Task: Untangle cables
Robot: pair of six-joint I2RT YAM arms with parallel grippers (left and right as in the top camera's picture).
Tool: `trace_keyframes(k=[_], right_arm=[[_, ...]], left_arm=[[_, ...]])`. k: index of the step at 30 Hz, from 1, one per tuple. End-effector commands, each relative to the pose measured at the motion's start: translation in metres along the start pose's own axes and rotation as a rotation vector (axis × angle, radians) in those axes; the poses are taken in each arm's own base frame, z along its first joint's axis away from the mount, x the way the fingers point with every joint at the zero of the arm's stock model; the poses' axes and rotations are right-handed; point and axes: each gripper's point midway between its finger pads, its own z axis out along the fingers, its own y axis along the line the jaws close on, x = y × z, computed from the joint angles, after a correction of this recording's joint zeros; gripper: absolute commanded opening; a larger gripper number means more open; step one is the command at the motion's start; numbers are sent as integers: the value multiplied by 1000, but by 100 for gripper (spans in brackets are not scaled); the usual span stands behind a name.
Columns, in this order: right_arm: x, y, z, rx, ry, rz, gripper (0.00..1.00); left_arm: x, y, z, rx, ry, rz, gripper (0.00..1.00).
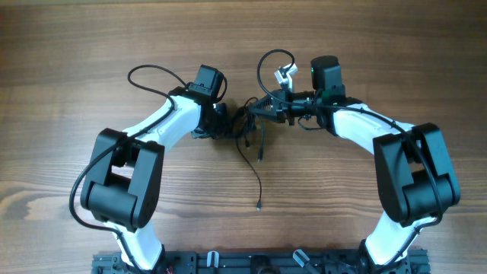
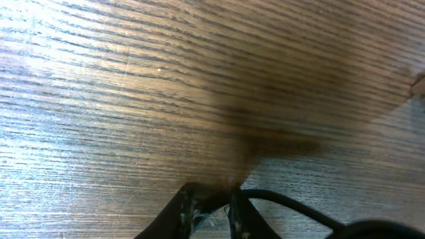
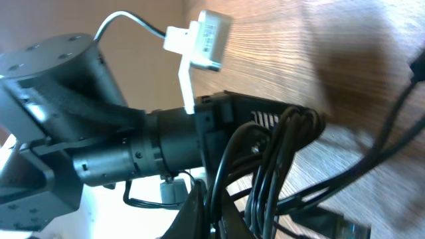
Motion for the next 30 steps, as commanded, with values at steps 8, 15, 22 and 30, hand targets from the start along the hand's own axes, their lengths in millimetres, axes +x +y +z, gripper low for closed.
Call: trace_keyframes(k=[8,15,22,30], right_arm=[[4,-29,-8,170,-34,27,4],[-2,-50,-13,281,-90,41,4],[-7,-59,-15,337,-125,36,4],[-6,-61,-15,349,-128,40,4]], left_arm=[[-55,-14,-78,227,-61,-60,29],[-22,-13,-78,222,69,-76,36],[35,-13,-48,165,200,-42,51],[61,-39,-24,157,185,-81,48]])
